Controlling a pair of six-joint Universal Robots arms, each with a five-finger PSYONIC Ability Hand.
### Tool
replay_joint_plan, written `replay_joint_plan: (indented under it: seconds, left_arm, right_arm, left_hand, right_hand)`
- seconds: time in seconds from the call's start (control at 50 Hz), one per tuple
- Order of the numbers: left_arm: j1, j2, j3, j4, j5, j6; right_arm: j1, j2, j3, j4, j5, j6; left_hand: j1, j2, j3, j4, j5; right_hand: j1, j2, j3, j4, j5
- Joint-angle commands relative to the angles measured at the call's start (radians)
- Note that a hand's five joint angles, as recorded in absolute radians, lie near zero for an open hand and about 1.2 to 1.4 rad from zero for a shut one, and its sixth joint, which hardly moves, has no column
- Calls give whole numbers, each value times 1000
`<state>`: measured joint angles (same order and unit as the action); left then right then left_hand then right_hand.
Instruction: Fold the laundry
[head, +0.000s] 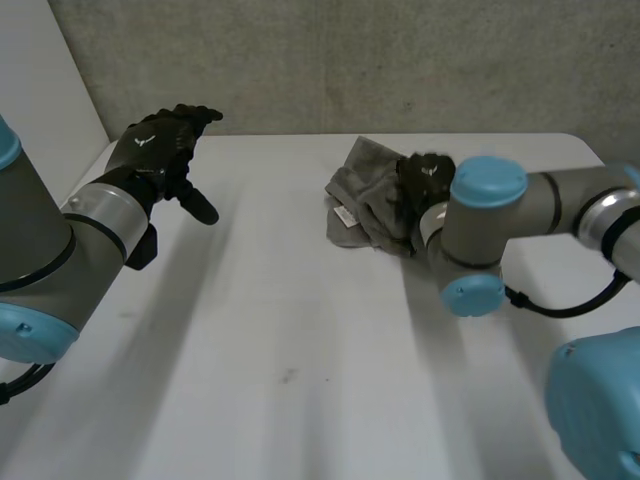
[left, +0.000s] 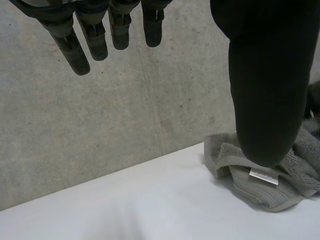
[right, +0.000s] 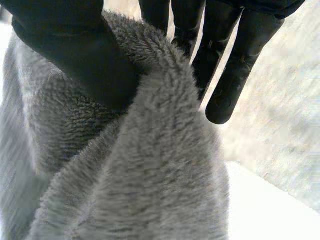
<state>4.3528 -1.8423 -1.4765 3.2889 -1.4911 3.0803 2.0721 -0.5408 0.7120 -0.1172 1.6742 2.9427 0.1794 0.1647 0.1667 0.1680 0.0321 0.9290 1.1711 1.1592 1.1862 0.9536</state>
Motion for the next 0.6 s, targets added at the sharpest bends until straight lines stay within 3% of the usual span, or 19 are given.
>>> replay_joint_plan:
  seconds: [0.02, 0.16, 0.4, 0.6]
  left_arm:
    - [1, 0, 2, 0, 0, 0]
    - [-1, -14, -2, 0, 5, -2]
    - [-9, -92, -25, 6, 26, -11]
    - [-62, -185, -28, 11, 202, -109]
  right_arm:
    - [6, -355, 188, 1, -51, -5]
    - [22, -620, 329, 24, -120, -7]
    - [29, -786, 400, 122, -125, -4]
    - [75, -875, 486, 148, -133, 3]
  left_hand:
    - [-4, 11, 9, 7, -31]
    - [-4, 11, 9, 7, -31]
    - [-4, 11, 9, 7, -31]
    - [-4, 11, 9, 7, -31]
  right_hand:
    - [467, 225, 237, 210, 268]
    - [467, 225, 237, 210, 268]
    - [467, 225, 237, 210, 268]
    - [467, 225, 237, 210, 268]
